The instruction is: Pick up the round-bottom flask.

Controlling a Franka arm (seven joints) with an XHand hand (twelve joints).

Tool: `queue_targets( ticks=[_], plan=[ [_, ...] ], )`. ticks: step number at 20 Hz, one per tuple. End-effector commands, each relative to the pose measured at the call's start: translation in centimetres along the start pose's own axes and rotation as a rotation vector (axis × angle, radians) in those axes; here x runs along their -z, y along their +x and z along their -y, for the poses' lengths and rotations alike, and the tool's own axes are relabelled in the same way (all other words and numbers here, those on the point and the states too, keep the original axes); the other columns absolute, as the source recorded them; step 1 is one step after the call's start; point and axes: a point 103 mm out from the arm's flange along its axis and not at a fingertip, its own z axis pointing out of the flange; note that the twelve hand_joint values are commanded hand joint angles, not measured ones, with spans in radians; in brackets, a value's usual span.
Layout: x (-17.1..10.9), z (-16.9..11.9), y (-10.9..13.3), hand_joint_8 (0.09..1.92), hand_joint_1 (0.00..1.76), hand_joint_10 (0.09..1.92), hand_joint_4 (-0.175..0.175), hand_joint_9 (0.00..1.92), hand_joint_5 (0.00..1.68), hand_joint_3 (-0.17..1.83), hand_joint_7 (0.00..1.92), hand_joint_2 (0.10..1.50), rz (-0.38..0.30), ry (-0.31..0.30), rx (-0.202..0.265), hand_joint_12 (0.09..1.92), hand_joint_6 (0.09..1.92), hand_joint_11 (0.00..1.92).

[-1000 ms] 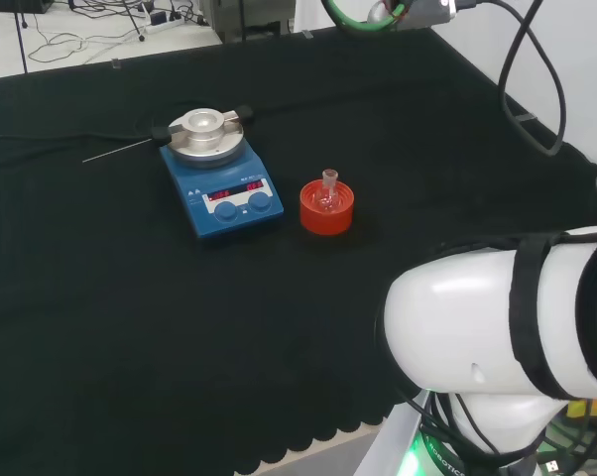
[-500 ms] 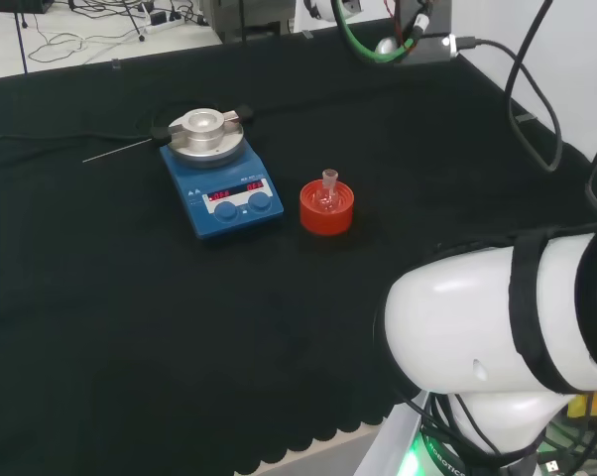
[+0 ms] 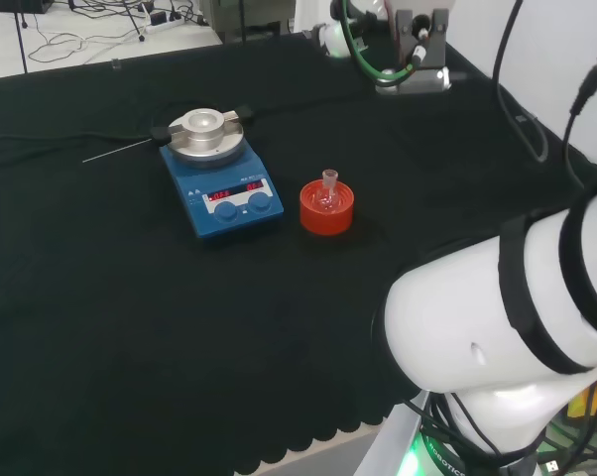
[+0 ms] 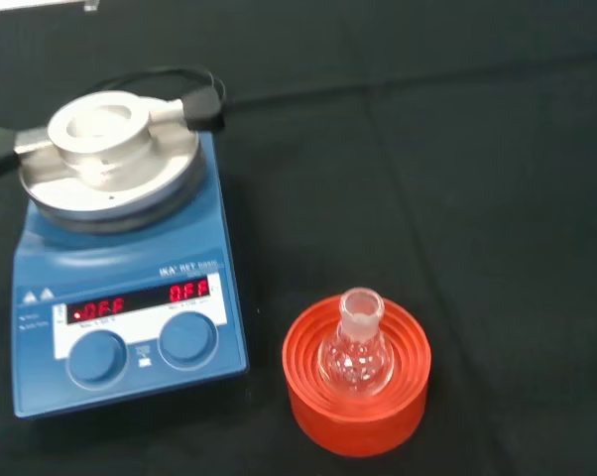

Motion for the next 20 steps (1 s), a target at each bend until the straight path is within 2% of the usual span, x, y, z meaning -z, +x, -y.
queue_targets(
  ticks=[1, 6, 10, 11, 13, 15, 20],
  plan=[
    [-6.7, -4.8, -3.3, 0.59, 0.31, 0.72, -0.044, 0.16, 0.41, 0.25, 0.04, 1.21, -0.058, 0.039, -0.003, 1.35, 0.32, 0.00],
    [-10.3, -6.7, -4.7, 0.59, 0.40, 0.72, -0.047, 0.18, 0.41, 0.23, 0.05, 1.15, -0.076, 0.051, -0.012, 1.35, 0.30, 0.00],
    [-13.1, -8.0, -4.7, 0.60, 0.48, 0.72, -0.049, 0.20, 0.44, 0.26, 0.06, 1.06, -0.085, 0.098, -0.015, 1.37, 0.22, 0.00],
    [-13.7, -8.3, -4.6, 0.61, 0.50, 0.72, -0.049, 0.20, 0.44, 0.26, 0.06, 1.04, -0.088, 0.113, -0.011, 1.38, 0.20, 0.00],
    [-14.7, -8.8, -4.5, 0.61, 0.58, 0.72, -0.048, 0.21, 0.44, 0.26, 0.06, 1.00, -0.091, 0.103, 0.008, 1.38, 0.19, 0.00],
    [-15.8, -9.2, -4.5, 0.61, 0.66, 0.72, -0.047, 0.22, 0.46, 0.29, 0.07, 0.94, -0.112, 0.103, 0.012, 1.39, 0.17, 0.00],
    [-18.1, -9.4, -4.4, 0.61, 0.79, 0.71, -0.040, 0.25, 0.52, 0.52, 0.08, 0.76, -0.120, 0.104, 0.017, 1.39, 0.13, 0.00]
  ],
)
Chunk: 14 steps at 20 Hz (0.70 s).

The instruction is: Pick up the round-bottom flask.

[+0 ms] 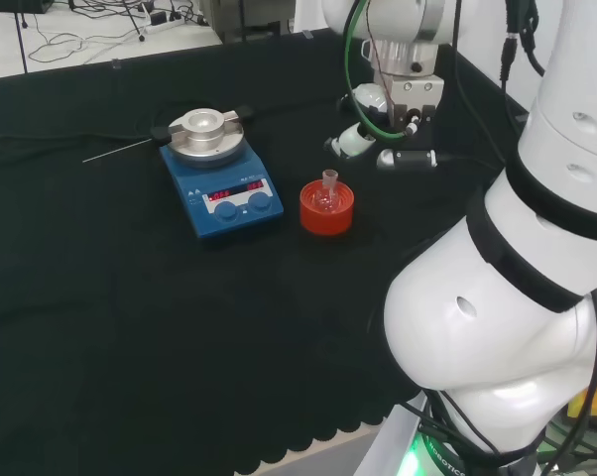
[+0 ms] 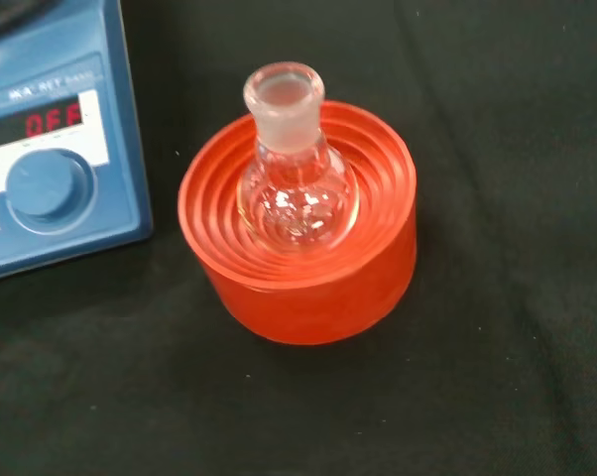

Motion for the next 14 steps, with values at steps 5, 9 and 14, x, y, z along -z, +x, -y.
queue_targets(
  ticks=[5, 9, 14],
  plan=[
    [-3.6, -2.3, 0.0, 0.63, 0.85, 0.70, -0.044, 0.32, 0.63, 0.60, 0.14, 0.68, -0.063, -0.094, 0.034, 1.42, 0.19, 0.00],
    [-4.8, -2.5, 0.1, 0.64, 0.88, 0.69, -0.052, 0.39, 0.68, 0.66, 0.20, 0.64, -0.078, -0.094, 0.031, 1.43, 0.40, 0.03],
    [-6.1, -3.0, -0.2, 0.66, 0.91, 0.69, -0.055, 0.41, 0.66, 0.67, 0.21, 0.63, -0.081, -0.089, 0.031, 1.43, 0.55, 0.05]
  ],
)
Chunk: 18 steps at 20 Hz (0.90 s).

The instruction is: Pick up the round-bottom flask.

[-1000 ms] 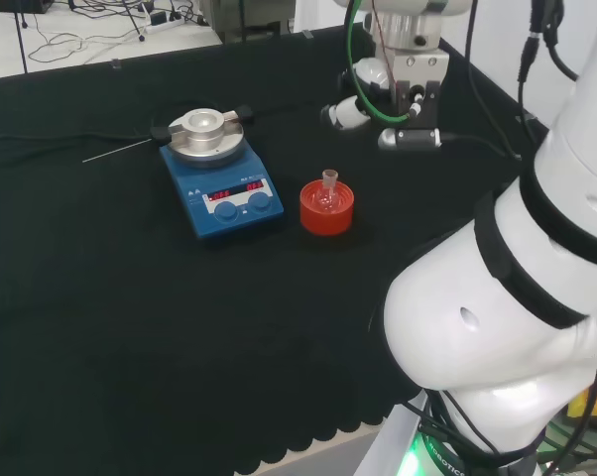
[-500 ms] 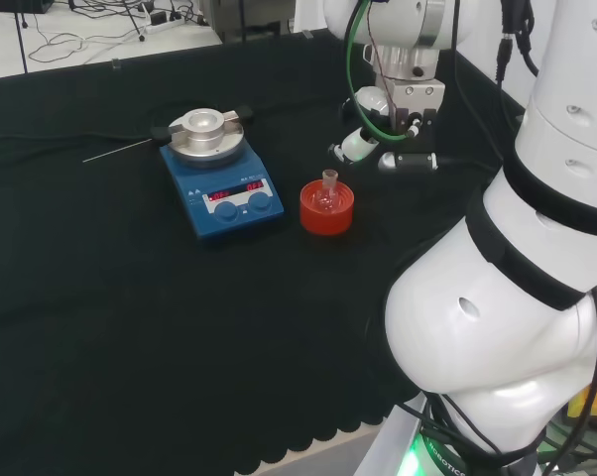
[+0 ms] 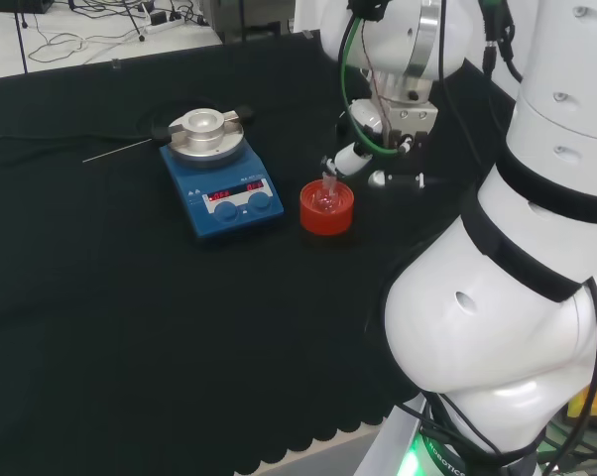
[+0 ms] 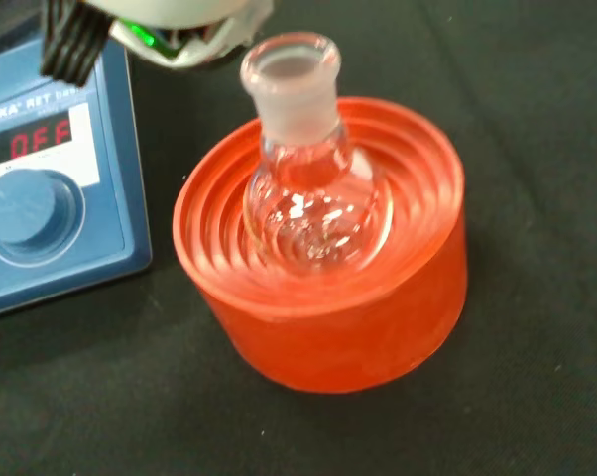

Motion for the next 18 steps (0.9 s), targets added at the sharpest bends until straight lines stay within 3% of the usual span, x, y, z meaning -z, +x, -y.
queue_targets(
  ticks=[1, 8, 18],
  plan=[
    [-2.5, -0.1, -0.6, 0.66, 0.91, 0.69, -0.055, 0.41, 0.66, 0.67, 0.21, 0.62, -0.016, 0.012, 0.004, 1.43, 0.56, 0.05],
    [-3.6, -0.3, -0.9, 0.66, 0.89, 0.69, -0.054, 0.42, 0.63, 0.67, 0.22, 0.60, -0.022, 0.016, 0.004, 1.43, 0.57, 0.05],
    [-4.5, -0.4, -0.5, 0.67, 0.87, 0.69, -0.056, 0.42, 0.59, 0.63, 0.20, 0.61, 0.004, -0.045, 0.020, 1.43, 0.60, 0.06]
  ],
)
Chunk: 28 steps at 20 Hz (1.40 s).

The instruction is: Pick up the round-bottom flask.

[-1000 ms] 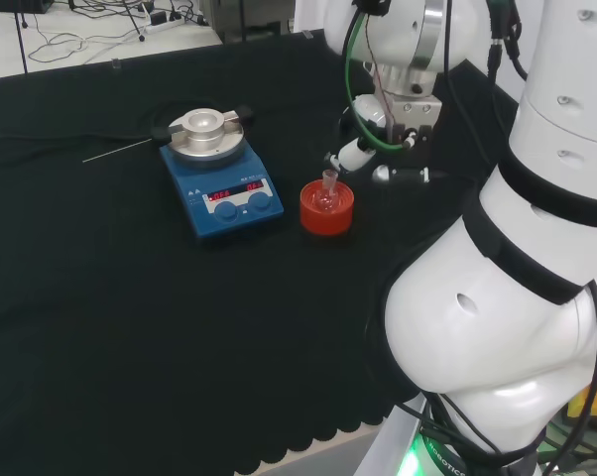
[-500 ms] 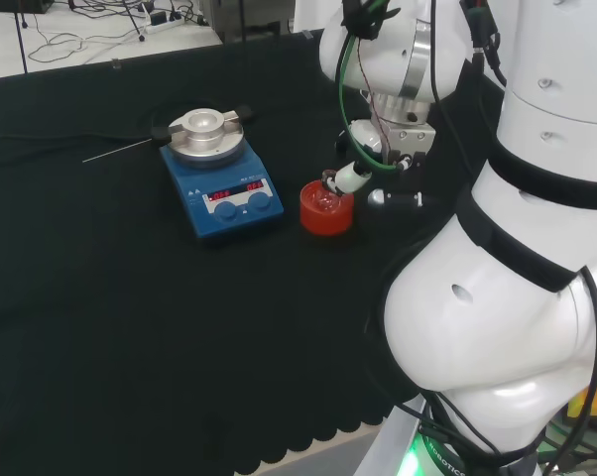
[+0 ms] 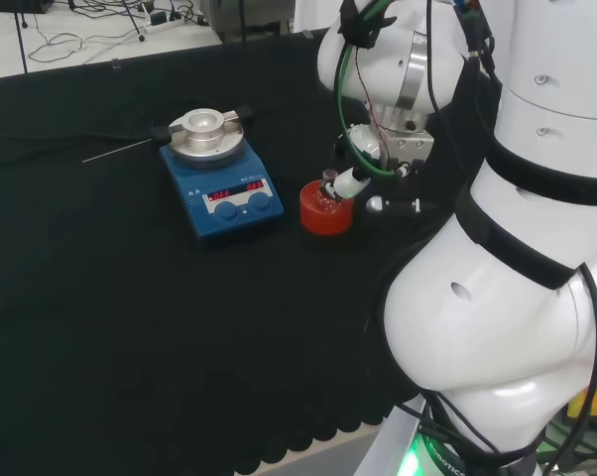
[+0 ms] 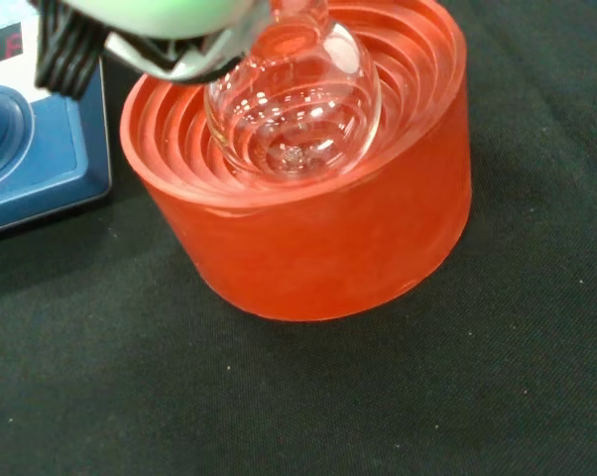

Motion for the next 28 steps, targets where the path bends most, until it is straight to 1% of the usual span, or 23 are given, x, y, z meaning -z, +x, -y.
queue_targets(
  ticks=[1, 8, 15, 17, 24, 26, 27, 28],
  plan=[
    [-0.6, 0.0, 0.3, 0.67, 0.88, 0.69, -0.057, 0.42, 0.59, 0.62, 0.20, 0.61, 0.014, -0.035, 0.014, 1.43, 0.61, 0.06],
    [-0.9, -0.4, 0.2, 0.68, 0.90, 0.70, -0.069, 0.43, 0.68, 0.61, 0.22, 0.63, 0.010, -0.058, 0.024, 1.43, 0.66, 0.09],
    [-1.2, -0.9, 0.3, 0.70, 0.94, 0.70, -0.089, 0.47, 0.85, 0.61, 0.26, 0.64, 0.015, -0.073, 0.035, 1.41, 0.73, 0.15],
    [-1.3, -1.1, 0.4, 0.70, 0.95, 0.70, -0.091, 0.47, 0.87, 0.61, 0.27, 0.65, 0.027, -0.077, 0.044, 1.41, 0.74, 0.16],
    [-1.4, -1.2, 0.7, 0.71, 0.96, 0.70, -0.096, 0.49, 0.88, 0.61, 0.29, 0.65, 0.032, -0.085, 0.049, 1.40, 0.74, 0.19],
    [-1.3, -1.2, 0.8, 0.71, 0.97, 0.69, -0.101, 0.50, 0.92, 0.62, 0.30, 0.66, 0.039, -0.094, 0.048, 1.39, 0.74, 0.20],
    [-1.3, -1.2, 0.8, 0.72, 1.01, 0.69, -0.013, 0.51, 0.99, 0.52, 0.32, 0.74, 0.041, -0.101, 0.045, 1.39, 0.78, 0.21],
    [-1.2, -1.2, 0.8, 0.72, 1.04, 0.69, 0.058, 0.53, 1.05, 0.44, 0.33, 0.80, 0.046, -0.105, 0.045, 1.39, 0.79, 0.22]
  ],
)
